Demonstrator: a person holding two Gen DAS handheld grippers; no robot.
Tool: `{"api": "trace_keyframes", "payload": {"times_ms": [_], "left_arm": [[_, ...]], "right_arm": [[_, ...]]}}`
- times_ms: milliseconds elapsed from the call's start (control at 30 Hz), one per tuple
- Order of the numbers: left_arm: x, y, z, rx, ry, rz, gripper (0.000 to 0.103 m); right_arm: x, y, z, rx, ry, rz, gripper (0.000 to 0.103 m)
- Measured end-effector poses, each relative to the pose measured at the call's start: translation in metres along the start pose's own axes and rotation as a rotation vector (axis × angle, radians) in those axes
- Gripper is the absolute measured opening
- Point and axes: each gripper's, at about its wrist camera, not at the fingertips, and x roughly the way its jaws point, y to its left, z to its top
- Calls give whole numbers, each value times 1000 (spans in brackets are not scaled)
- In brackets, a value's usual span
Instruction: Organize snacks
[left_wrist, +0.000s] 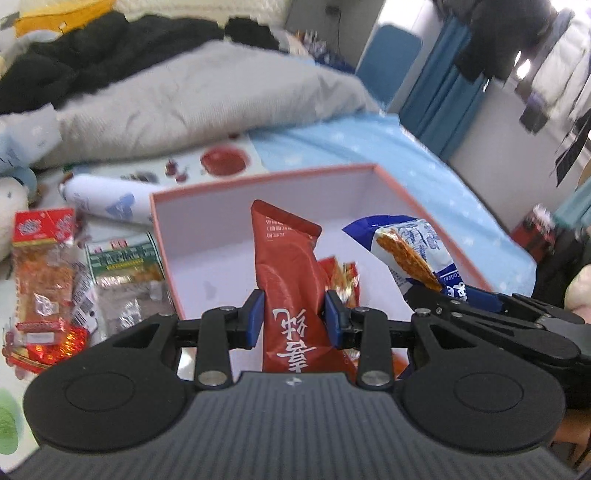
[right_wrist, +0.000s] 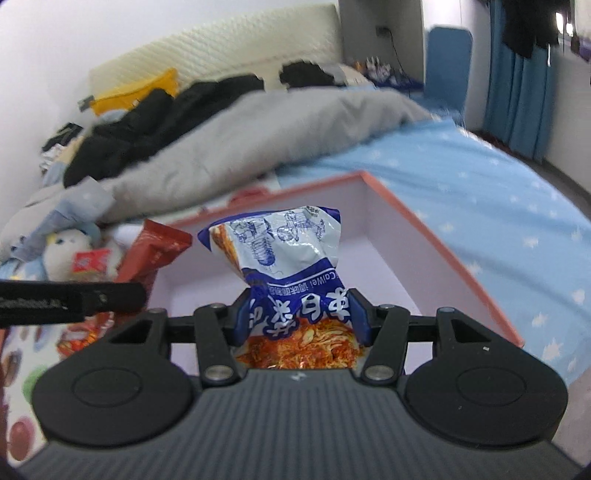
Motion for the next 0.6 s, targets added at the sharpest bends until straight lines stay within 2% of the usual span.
{"api": "trace_keyframes", "payload": {"times_ms": [167, 300, 367, 433, 467, 600], "left_arm": [[28, 6, 1, 4, 54, 15, 40], [35, 11, 2, -17, 61, 7, 41], [34, 9, 2, -3, 68, 6, 46], [29, 9, 3, -14, 53, 7, 57], [26, 9, 4, -12, 42, 8, 59], [7, 7, 9, -4, -3, -4, 60]], "right_arm": [[23, -1, -8, -16, 52, -14, 57], [29, -2, -9, -5, 58, -14, 59], [30, -3, -9, 7, 63, -12, 65], [32, -7, -7, 28, 63, 4, 69], [31, -8, -6, 39, 56, 15, 71], [19, -6, -1, 57, 31, 26, 71]]}}
